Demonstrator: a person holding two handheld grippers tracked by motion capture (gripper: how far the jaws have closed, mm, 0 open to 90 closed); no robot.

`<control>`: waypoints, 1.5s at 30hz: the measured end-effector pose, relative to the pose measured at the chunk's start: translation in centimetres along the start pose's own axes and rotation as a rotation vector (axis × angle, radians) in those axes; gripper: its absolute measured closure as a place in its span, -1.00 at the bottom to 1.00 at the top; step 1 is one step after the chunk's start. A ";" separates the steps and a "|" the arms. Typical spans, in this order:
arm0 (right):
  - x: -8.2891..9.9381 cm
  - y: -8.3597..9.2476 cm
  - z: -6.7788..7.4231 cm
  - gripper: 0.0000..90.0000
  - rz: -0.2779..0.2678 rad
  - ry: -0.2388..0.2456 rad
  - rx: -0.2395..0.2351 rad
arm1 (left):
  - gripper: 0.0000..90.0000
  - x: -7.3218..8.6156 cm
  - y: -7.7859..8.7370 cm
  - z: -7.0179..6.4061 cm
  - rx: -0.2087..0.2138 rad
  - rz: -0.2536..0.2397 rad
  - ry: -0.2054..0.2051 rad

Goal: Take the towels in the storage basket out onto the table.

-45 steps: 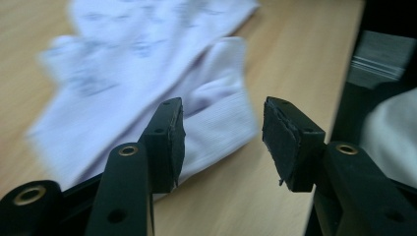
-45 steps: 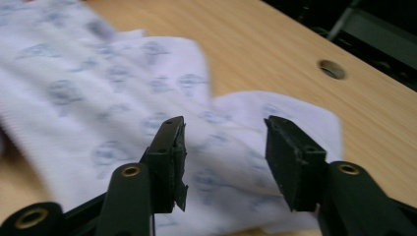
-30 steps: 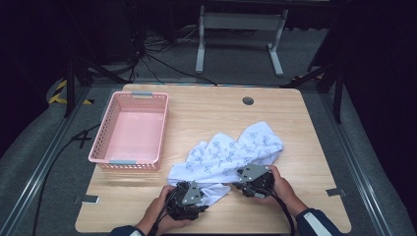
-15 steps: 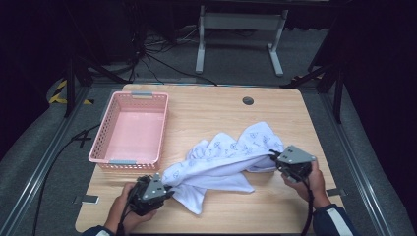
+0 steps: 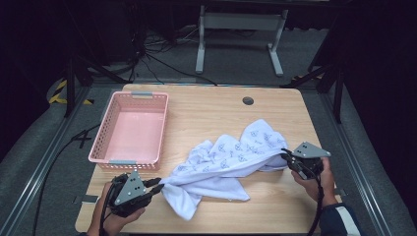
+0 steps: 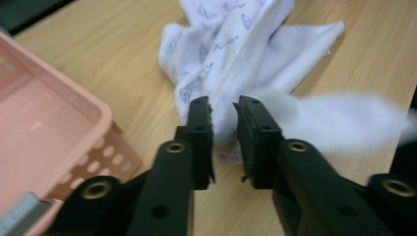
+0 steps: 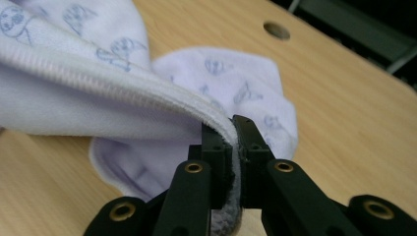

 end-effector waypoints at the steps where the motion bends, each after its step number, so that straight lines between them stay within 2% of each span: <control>1: 0.5 -0.6 -0.1 0.83 0.037 -0.014 -0.010 | 0.61 0.3 -0.2 0.0 -0.006 0.020 -0.005; 2: 0.8 -1.0 -0.2 0.73 0.053 -0.035 -0.008 | 0.51 0.5 -0.2 0.0 -0.015 0.033 -0.007; 4: 1.1 -1.5 -0.1 0.49 0.077 -0.076 -0.023 | 0.41 0.8 0.1 0.1 0.014 0.040 0.002; 5: 1.1 -1.7 0.3 0.32 0.101 -0.063 -0.050 | 0.34 0.9 0.2 0.1 0.009 0.036 0.007; 7: 0.6 -1.7 1.0 0.09 0.103 -0.038 -0.062 | 0.22 1.4 0.5 0.5 -0.012 0.050 0.035; 9: -0.7 -1.2 2.2 -0.01 0.047 -0.022 -0.113 | 0.08 2.3 0.5 1.1 -0.046 0.069 0.059; 10: -1.5 -0.9 2.8 -0.06 0.025 -0.006 -0.103 | 0.03 2.7 0.5 1.4 -0.066 0.088 0.073; 12: -3.1 -0.5 4.3 -0.13 -0.044 0.016 -0.149 | -0.03 3.3 0.5 2.0 -0.088 0.093 0.090; 14: -5.2 -0.3 6.9 -0.23 -0.108 0.064 -0.235 | -0.06 3.6 0.7 2.4 -0.073 0.086 0.128; 15: -6.2 -0.5 8.6 -0.28 -0.131 0.092 -0.306 | -0.08 3.7 0.7 2.4 -0.067 0.076 0.130; 16: -6.9 -0.8 10.0 -0.27 -0.135 0.111 -0.358 | -0.10 3.7 0.7 2.4 -0.059 0.078 0.136; 18: -7.8 -1.8 12.3 -0.29 -0.120 0.182 -0.408 | -0.12 3.9 0.5 2.2 -0.052 0.071 0.143; 20: -8.8 -3.0 15.1 -0.31 -0.103 0.249 -0.479 | -0.17 4.1 0.2 2.0 -0.063 0.073 0.139; 21: -9.1 -3.4 16.0 -0.34 -0.092 0.267 -0.501 | -0.17 4.2 0.1 2.0 -0.079 0.084 0.141; 24: -10.5 -4.9 18.9 -0.39 -0.065 0.334 -0.557 | -0.19 4.4 -0.5 1.8 -0.054 0.076 0.159; 26: -11.1 -5.8 20.2 -0.42 -0.048 0.363 -0.586 | -0.21 4.6 -0.7 1.5 -0.043 0.088 0.167; 27: -11.1 -5.8 20.2 -0.42 -0.048 0.363 -0.586 | -0.21 4.8 -1.0 1.1 -0.028 0.104 0.151; 28: -11.4 -6.6 21.2 -0.48 -0.017 0.390 -0.610 | -0.21 5.0 -1.2 0.7 -0.023 0.109 0.160; 29: -11.4 -7.1 21.6 -0.48 -0.008 0.406 -0.614 | -0.22 5.1 -1.3 0.6 -0.017 0.115 0.150; 30: -11.4 -7.6 22.0 -0.52 0.010 0.410 -0.615 | -0.22 5.2 -1.3 0.4 -0.013 0.126 0.143; 32: -11.4 -8.5 22.7 -0.57 0.034 0.463 -0.607 | -0.23 5.3 -1.3 0.1 -0.002 0.126 0.150; 34: -11.8 -9.1 23.1 -0.51 0.039 0.466 -0.583 | -0.24 5.3 -1.2 -0.1 0.012 0.121 0.156; 36: -12.1 -9.5 23.3 0.12 0.027 0.451 -0.616 | -0.25 5.1 -1.2 -0.1 0.025 0.100 0.165; 37: -12.1 -9.5 23.3 0.12 0.027 0.451 -0.616 | -0.26 5.1 -1.2 -0.1 0.025 0.100 0.165; 38: -12.5 -9.6 23.2 0.59 0.003 0.445 -0.612 | -0.26 5.1 -1.1 0.1 0.018 0.099 0.148; 39: -12.8 -9.5 22.9 0.67 -0.015 0.433 -0.610 | -0.27 4.9 -1.1 0.2 0.018 0.100 0.145; 40: -12.8 -9.5 22.9 0.67 -0.015 0.433 -0.610 | -0.27 4.9 -1.1 0.2 0.018 0.100 0.145; 41: -13.1 -9.2 22.5 0.71 -0.034 0.411 -0.608 | -0.27 4.9 -1.1 0.1 0.014 0.088 0.147; 42: -13.5 -8.7 21.6 0.72 -0.065 0.382 -0.602 | -0.27 4.8 -1.1 0.0 0.020 0.080 0.167; 45: -15.1 -6.8 18.5 0.73 -0.161 0.259 -0.548 | -0.28 4.4 -1.2 0.0 0.030 0.069 0.165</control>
Point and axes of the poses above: each handheld gripper's, and its own axes: y roughly backward along the jaws, x roughly out of its underside, z roughly to its left, the point moved 5 cm from there along -y, roughly forward along the jaws, and after that the axes turned 5 degrees about y, right-handed, at the moved point
